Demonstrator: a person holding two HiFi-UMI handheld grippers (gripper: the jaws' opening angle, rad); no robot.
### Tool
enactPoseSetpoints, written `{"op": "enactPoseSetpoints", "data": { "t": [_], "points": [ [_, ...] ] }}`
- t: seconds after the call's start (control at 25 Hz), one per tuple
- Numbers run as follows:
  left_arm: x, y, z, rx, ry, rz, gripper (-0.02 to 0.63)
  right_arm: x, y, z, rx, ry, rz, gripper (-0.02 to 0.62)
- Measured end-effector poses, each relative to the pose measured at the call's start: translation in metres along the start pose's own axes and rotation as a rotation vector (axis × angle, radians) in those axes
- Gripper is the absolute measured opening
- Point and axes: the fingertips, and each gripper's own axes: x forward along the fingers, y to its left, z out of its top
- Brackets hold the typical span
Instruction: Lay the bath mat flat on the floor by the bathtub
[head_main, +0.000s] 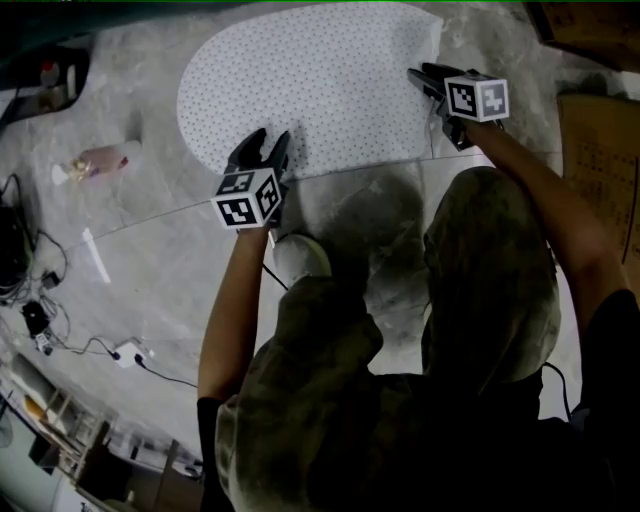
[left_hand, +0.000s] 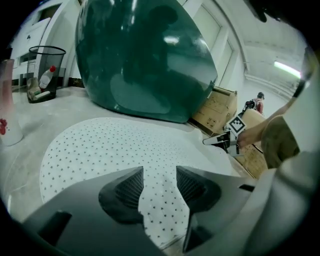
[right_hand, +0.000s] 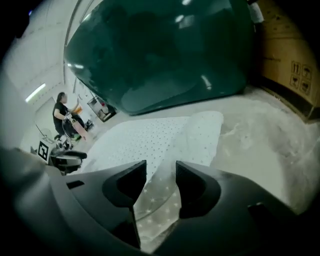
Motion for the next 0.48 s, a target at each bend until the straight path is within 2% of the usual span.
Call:
{"op": "enactPoseSetpoints", "data": {
  "t": [0.08,0.2,0.32,0.4,0.48],
  "points": [
    [0.003,-0.013,-0.003,0.029,0.014,-0.037,0.215,0.005,0.013,-0.006,0.02,0.003,0.075,0.196],
    [0.012,-0.037,-0.012,0.067,0.042,-0.095,0.215,0.013,0.037,-0.017,-0.101,0.062,0.145,0.206],
    [0.021,-0.067,-0.02,0.093,0.061,-0.181,0.215,0.017,0.068,-0.024,-0.238,0.084,0.251,0.219],
    [0.026,-0.09,-0.025,0.111,0.076,-0.245,0.215,0.016,0.084,-0.026,-0.28,0.066,0.305,0.242],
    [0.035,-0.113,-0.031,0.132,0.095,-0.291,0.215,0.013,0.086,-0.028,-0.291,0.051,0.321,0.247]
  ]
}}
